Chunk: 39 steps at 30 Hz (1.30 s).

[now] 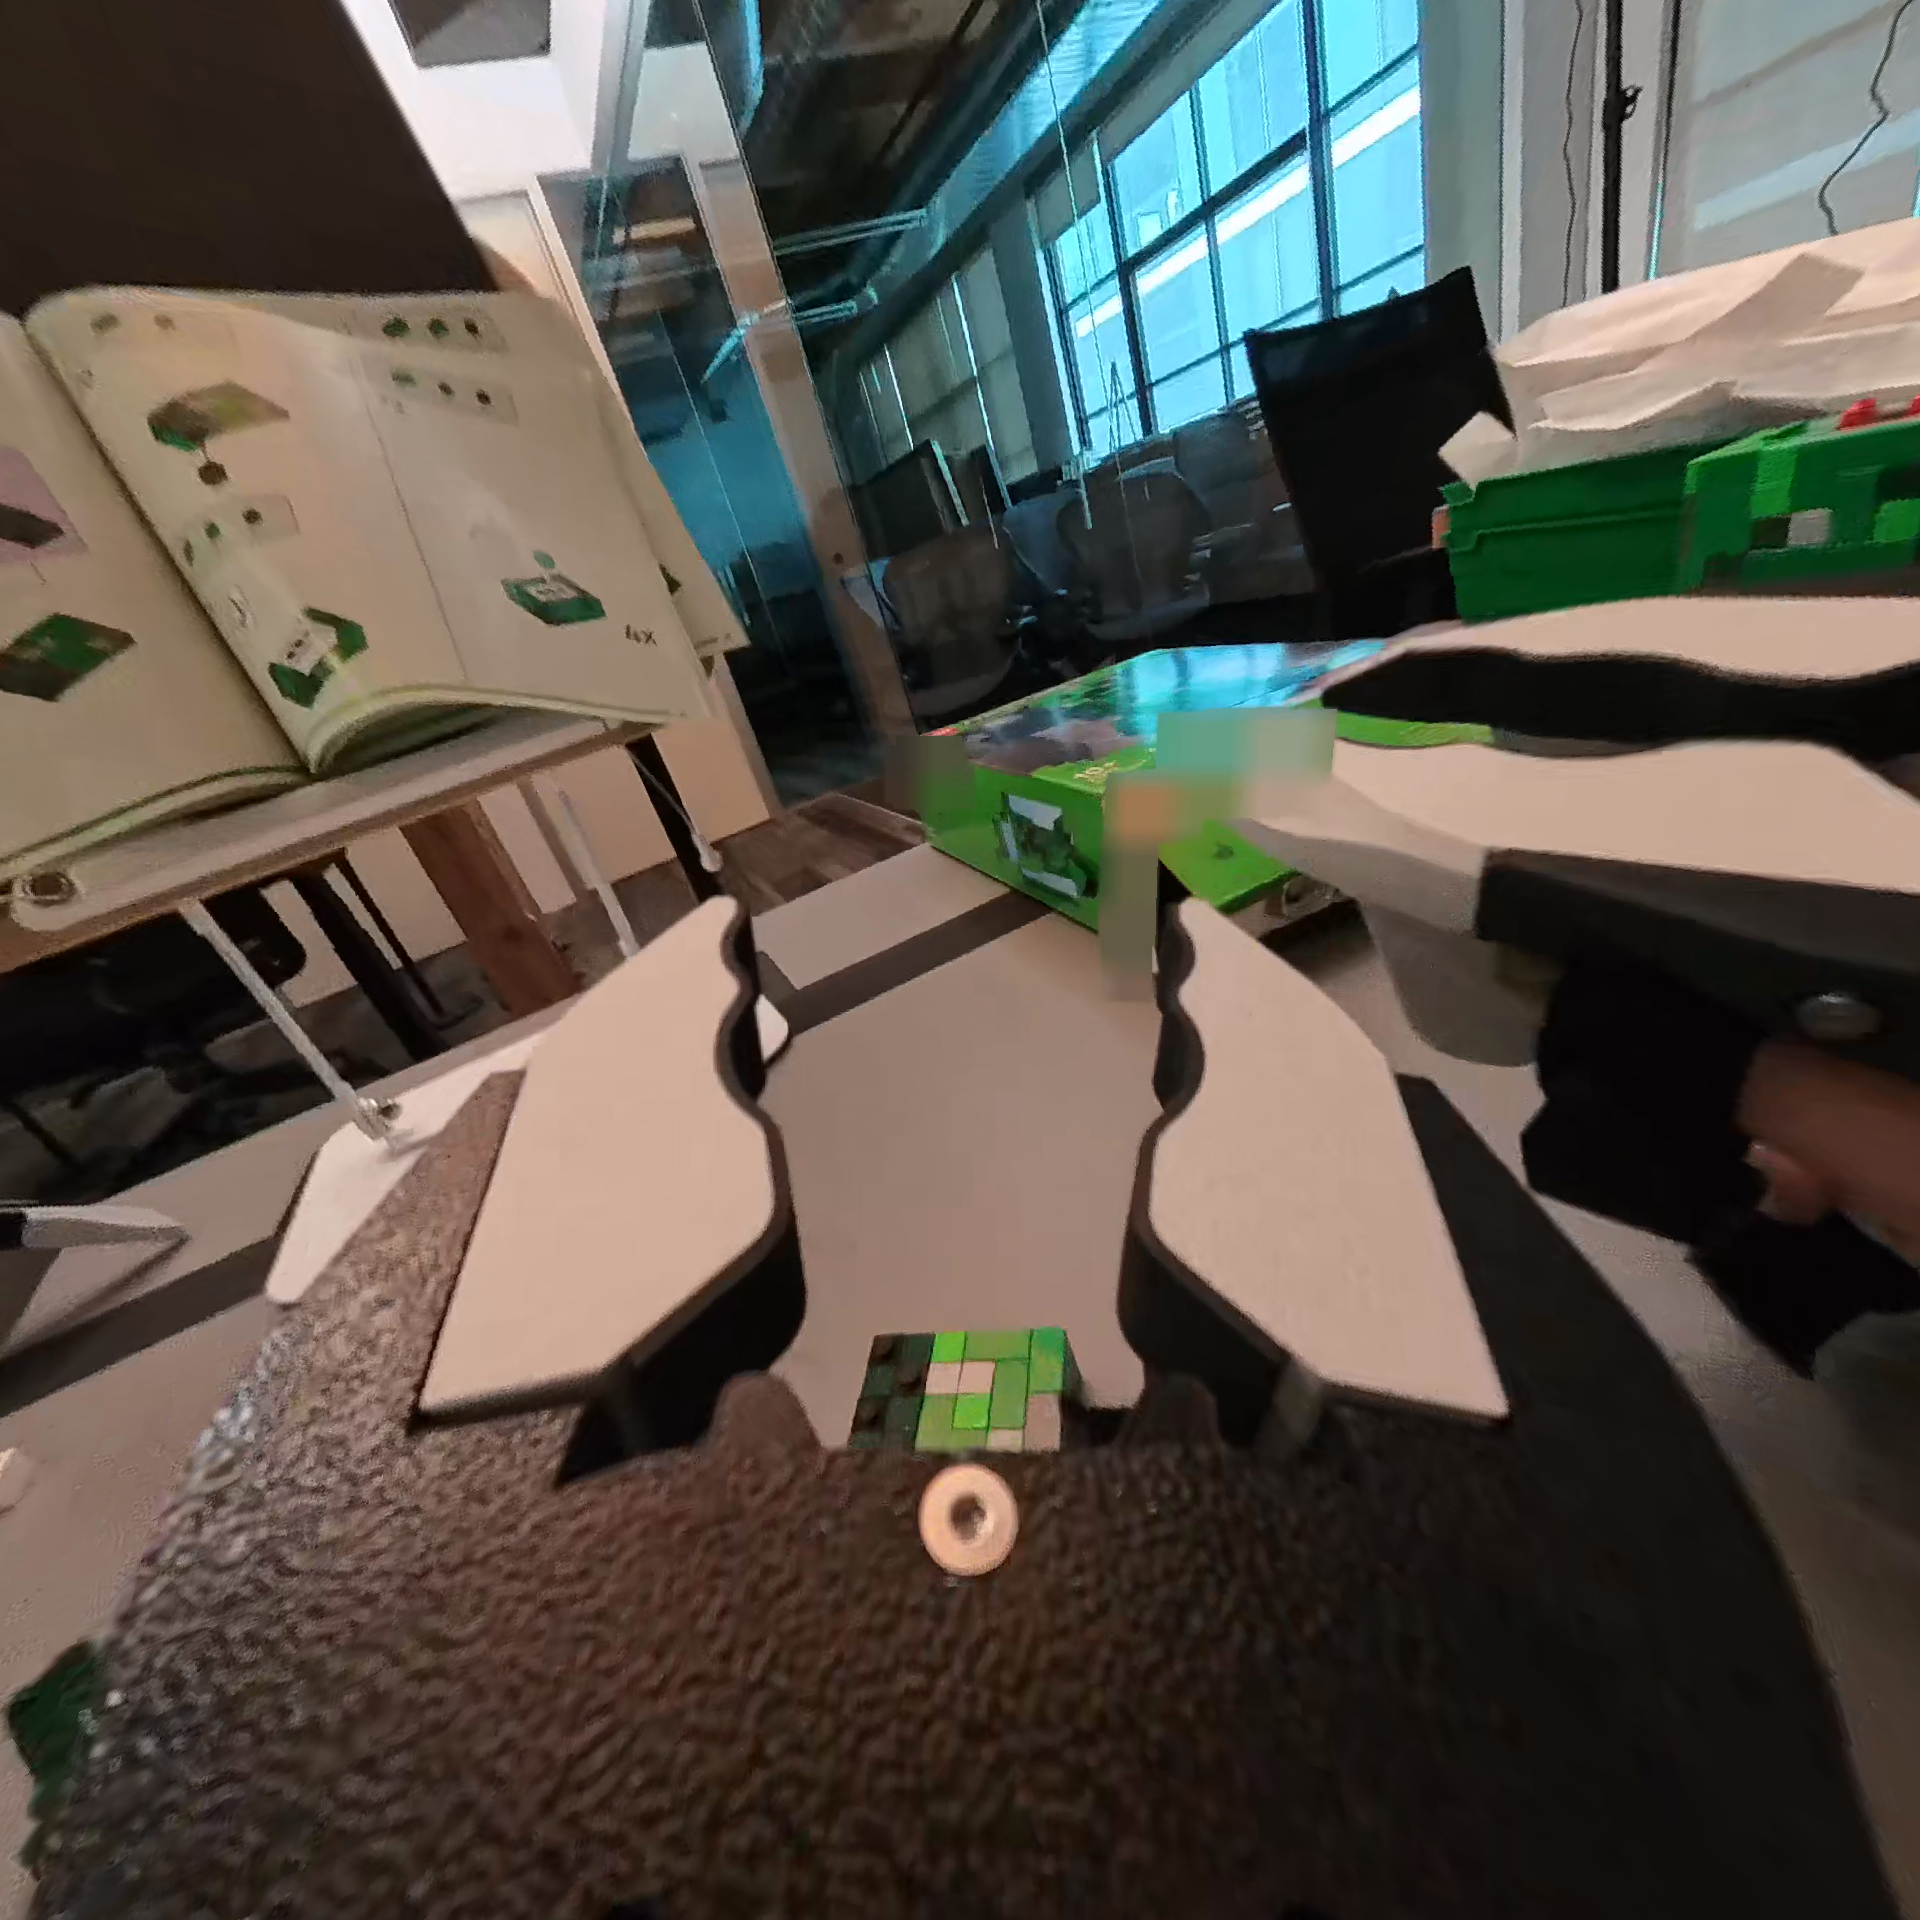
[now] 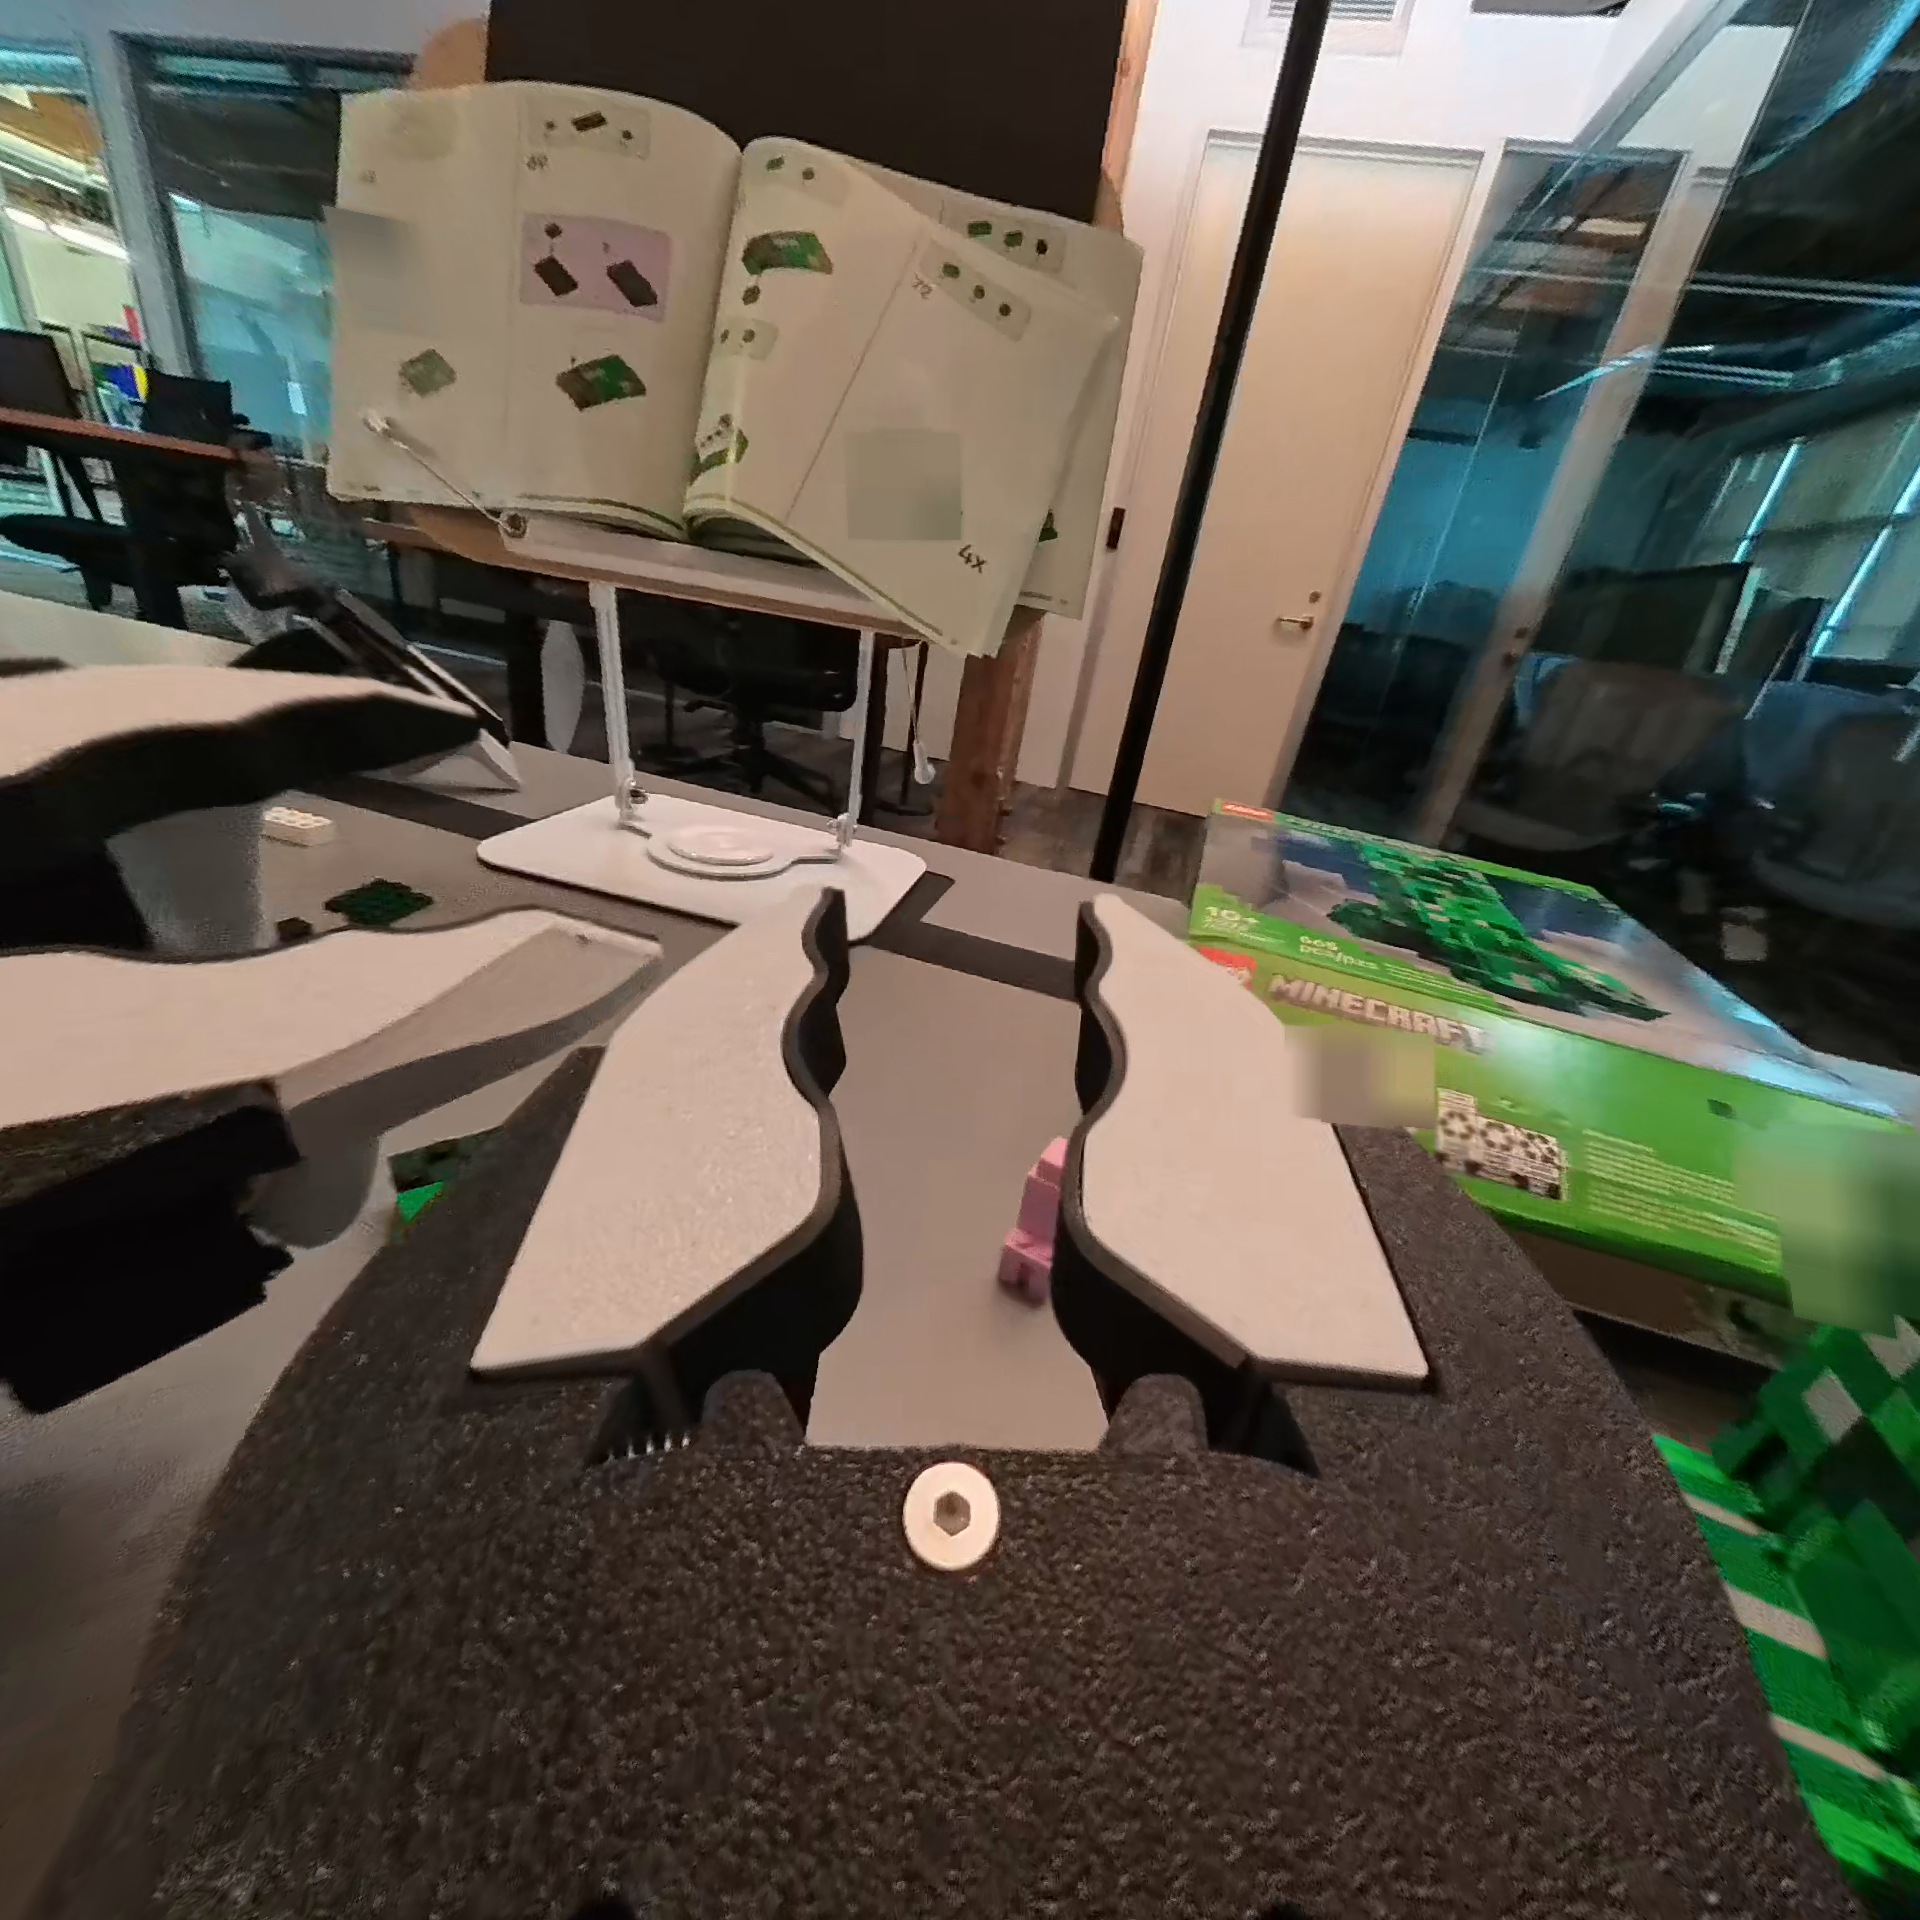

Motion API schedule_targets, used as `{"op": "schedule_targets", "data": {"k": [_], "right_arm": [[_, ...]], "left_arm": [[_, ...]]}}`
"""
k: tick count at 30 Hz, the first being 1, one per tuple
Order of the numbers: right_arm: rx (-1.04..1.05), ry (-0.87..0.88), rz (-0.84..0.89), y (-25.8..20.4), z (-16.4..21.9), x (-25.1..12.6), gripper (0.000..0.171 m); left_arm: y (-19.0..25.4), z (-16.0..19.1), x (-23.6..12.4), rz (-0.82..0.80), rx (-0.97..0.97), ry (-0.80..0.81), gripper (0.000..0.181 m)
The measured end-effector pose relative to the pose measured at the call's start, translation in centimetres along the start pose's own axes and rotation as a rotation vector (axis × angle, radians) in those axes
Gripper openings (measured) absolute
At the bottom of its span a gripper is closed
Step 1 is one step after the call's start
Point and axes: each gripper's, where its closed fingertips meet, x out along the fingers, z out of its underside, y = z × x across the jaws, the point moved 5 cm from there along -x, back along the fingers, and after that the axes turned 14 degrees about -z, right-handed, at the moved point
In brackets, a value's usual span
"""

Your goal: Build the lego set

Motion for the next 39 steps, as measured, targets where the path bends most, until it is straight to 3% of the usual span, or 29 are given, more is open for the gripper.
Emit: {"op": "schedule_targets", "data": {"k": [10,17,22,25,29,33,39], "right_arm": [[0.052,-0.027,-0.083,-0.8,1.1,0.3,0.042],[-0.053,-0.015,-0.103,-1.6,0.4,0.3,0.042],[-0.021,-0.022,-0.125,-1.2,0.8,0.6,0.043],[-0.003,-0.022,-0.142,-1.1,0.9,0.8,0.044],[-0.017,0.018,-0.209,-1.9,0.5,0.8,0.045],[-0.079,0.05,-0.313,-3.8,0.1,0.9,0.047],[-0.044,0.07,-0.392,-4.9,-0.1,0.4,0.049]], "left_arm": [[-0.2,0.6,0.1,0.036,-0.112,-0.062,0.076],[-0.6,0.0,0.1,0.012,-0.153,-0.026,0.077],[-1.4,-3.1,-0.4,-0.027,-0.081,0.134,0.075],[-2.4,-5.2,-1.1,-0.023,-0.098,0.137,0.077],[-6.3,-5.5,-3.9,-0.031,-0.071,0.088,0.075],[-12.2,-2.3,-7.3,-0.126,0.034,-0.005,0.075],[-20.6,2.0,-11.1,-0.267,-0.039,-0.098,0.08]]}}
